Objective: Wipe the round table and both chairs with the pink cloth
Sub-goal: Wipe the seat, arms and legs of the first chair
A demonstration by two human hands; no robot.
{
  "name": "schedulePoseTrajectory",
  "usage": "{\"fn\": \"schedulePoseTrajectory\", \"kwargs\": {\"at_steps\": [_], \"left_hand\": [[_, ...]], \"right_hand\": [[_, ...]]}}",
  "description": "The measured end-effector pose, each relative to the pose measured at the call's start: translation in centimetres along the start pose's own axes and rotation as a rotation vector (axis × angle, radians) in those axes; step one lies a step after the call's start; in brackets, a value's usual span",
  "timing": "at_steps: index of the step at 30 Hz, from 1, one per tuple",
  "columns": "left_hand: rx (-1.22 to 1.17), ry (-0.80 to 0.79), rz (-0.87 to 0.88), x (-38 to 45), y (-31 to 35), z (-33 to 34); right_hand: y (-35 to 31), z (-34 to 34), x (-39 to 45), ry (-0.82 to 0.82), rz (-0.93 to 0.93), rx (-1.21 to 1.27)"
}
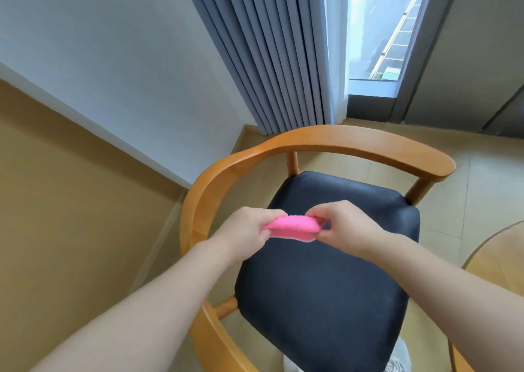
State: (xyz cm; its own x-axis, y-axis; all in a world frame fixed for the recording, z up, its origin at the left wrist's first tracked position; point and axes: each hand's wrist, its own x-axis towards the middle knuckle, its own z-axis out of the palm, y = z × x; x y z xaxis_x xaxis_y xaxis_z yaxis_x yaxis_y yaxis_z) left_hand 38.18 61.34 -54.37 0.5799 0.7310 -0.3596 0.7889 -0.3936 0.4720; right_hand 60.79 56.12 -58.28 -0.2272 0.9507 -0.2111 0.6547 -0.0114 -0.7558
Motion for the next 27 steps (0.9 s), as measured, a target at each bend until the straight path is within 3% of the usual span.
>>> {"fn": "schedulePoseTrajectory", "kwargs": {"at_steps": [7,10,12,17,27], "left_hand": [[0.306,0.016,0.164,3.9,-5.0,-2.4],[0.651,0.02,0.372,5.5,-6.2,-3.8],[0.831,0.103,0.482,7.2,-7.4,-4.6],[1.233,-0.16,0.316,10.7,-10.6,-4.2],[1.421,-0.296,0.138,9.8,-12.9,-3.6]], "right_hand": [[4.0,2.0,3.2,0.043,-0.007,-0.158],[4.1,3.6,4.3,0.034,-0.003,-0.153],[3.8,4.8,5.1,0.033,-0.042,-0.16],[3.4,7.0,7.6,0.067,-0.133,-0.215],[2.3,9.0,9.5,0.075,-0.212,-0.24]]}}
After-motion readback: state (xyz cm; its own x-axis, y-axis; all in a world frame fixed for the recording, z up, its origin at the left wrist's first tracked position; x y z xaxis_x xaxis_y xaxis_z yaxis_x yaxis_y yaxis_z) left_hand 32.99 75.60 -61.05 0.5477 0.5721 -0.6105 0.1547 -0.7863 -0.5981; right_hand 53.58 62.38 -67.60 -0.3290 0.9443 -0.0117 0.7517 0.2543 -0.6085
